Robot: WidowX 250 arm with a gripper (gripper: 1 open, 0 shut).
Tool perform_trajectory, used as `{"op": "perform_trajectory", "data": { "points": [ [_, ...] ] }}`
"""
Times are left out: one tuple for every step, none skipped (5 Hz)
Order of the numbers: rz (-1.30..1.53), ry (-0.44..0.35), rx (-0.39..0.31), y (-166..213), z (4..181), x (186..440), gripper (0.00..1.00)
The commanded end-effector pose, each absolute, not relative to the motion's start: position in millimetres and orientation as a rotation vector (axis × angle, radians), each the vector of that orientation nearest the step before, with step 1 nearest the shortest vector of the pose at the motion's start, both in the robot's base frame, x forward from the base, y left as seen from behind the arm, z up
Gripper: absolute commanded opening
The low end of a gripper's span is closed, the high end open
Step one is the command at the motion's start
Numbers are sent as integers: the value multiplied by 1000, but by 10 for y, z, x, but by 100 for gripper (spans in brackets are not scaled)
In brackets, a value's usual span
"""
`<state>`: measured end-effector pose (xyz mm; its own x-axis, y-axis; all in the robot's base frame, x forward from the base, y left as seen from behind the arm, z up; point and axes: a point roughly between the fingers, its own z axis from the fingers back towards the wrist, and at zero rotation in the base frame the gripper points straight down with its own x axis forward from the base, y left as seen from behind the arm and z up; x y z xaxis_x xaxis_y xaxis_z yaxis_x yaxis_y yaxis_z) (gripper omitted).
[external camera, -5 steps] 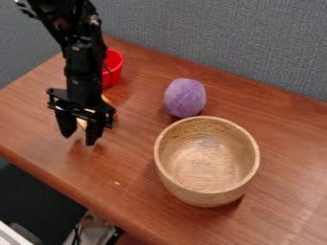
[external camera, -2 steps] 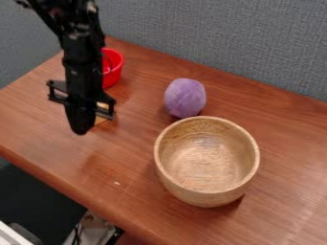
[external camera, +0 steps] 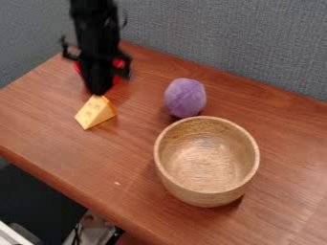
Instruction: Put the yellow cheese in the brown wooden bowl
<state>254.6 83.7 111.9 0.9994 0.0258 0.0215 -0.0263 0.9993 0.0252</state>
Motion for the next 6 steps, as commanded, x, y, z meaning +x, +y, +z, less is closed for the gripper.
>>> {"op": "perform_trajectory", "data": {
  "points": [
    [-9,-103,31,754,1403,2697,100],
    [-26,-90,41,806,1299,2717,100],
    [-25,-73,37,827,1228,2714,100],
    [-23,-56,33,848,1162,2710,100],
    [-20,-40,30,878,1096,2710,100],
    [-12,-25,30,943,1021,2728,100]
  ]
}}
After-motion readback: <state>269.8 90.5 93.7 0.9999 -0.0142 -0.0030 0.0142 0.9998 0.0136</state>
